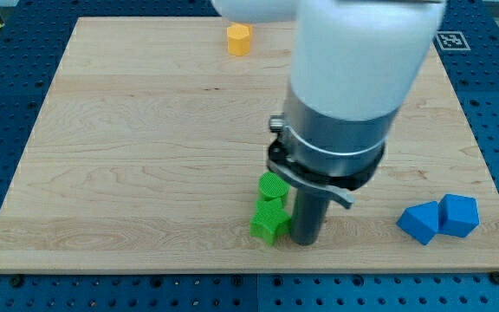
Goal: Slightly move the green star bottom left to the green circle
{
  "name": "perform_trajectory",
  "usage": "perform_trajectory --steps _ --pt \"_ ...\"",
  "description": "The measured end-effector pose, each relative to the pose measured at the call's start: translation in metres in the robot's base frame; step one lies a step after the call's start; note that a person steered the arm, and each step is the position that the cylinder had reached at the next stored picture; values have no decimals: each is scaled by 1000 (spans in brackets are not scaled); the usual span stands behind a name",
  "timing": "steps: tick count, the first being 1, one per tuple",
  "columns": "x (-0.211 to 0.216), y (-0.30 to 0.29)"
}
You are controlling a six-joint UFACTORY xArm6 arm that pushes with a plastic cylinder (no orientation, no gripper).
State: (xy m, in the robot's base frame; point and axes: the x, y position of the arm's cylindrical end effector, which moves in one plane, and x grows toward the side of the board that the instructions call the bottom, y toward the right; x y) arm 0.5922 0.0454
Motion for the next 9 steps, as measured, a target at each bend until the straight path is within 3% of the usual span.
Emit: perform_trajectory --steps 2,7,9 --pt "-2 -39" --pt "-49 -53" --pt "-18 -54"
